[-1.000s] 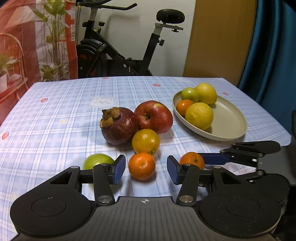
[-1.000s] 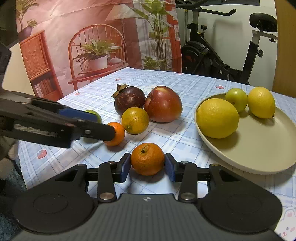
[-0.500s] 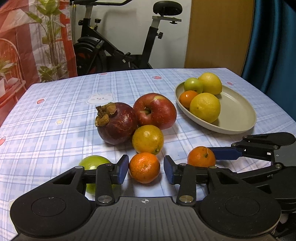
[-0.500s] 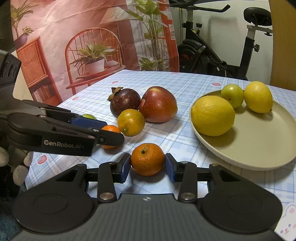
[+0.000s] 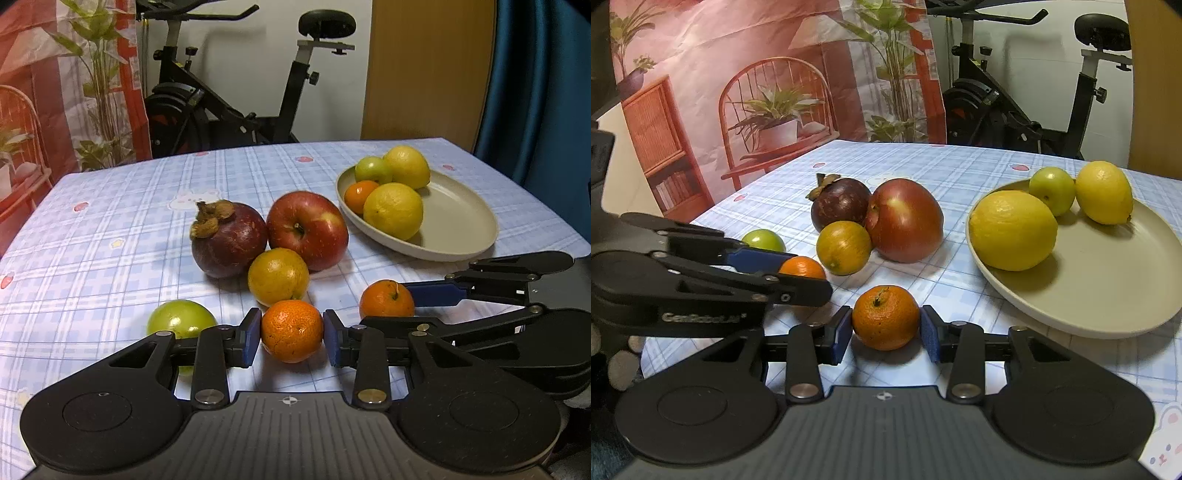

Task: Organize fruits
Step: 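Carry the tangerine onto the plate and open the left gripper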

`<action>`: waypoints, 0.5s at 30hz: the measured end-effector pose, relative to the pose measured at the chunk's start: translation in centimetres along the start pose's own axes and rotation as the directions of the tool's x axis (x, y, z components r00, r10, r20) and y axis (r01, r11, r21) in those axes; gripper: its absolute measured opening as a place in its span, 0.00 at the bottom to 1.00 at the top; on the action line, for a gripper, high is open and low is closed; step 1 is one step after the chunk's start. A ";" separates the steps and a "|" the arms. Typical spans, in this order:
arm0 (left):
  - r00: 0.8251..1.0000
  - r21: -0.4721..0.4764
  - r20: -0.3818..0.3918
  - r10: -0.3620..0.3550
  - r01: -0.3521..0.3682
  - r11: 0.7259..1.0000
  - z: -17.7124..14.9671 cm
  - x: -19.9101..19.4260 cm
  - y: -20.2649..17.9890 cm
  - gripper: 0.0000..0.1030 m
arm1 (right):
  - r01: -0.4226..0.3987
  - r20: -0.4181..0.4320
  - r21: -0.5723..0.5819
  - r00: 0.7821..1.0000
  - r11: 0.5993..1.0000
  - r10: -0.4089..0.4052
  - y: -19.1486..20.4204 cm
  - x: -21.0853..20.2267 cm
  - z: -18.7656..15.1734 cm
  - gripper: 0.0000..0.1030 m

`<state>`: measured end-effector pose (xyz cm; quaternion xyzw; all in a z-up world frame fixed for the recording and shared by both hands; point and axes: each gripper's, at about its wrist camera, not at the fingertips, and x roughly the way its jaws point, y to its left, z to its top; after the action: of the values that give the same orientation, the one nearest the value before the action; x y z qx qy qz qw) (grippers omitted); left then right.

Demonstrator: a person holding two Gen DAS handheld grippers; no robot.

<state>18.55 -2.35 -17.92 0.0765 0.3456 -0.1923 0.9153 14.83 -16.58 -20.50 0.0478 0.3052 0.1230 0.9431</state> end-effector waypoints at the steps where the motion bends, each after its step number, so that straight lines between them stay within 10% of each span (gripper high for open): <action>1: 1.000 -0.007 0.006 -0.001 0.001 1.000 0.1 -0.2 0.1 0.37 | 0.003 0.004 0.000 1.000 1.000 -0.003 -0.1 -0.1 0.0 0.41; 15: 0.994 0.050 0.080 -0.070 0.066 0.997 4.8 -1.8 -2.5 0.37 | 0.068 0.135 0.072 0.988 0.995 -0.077 -2.1 -4.5 1.0 0.41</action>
<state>19.17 -5.45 -13.15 0.0782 0.3055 -0.2343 0.9196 12.30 -19.80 -17.51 0.0767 0.2449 0.0747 0.9636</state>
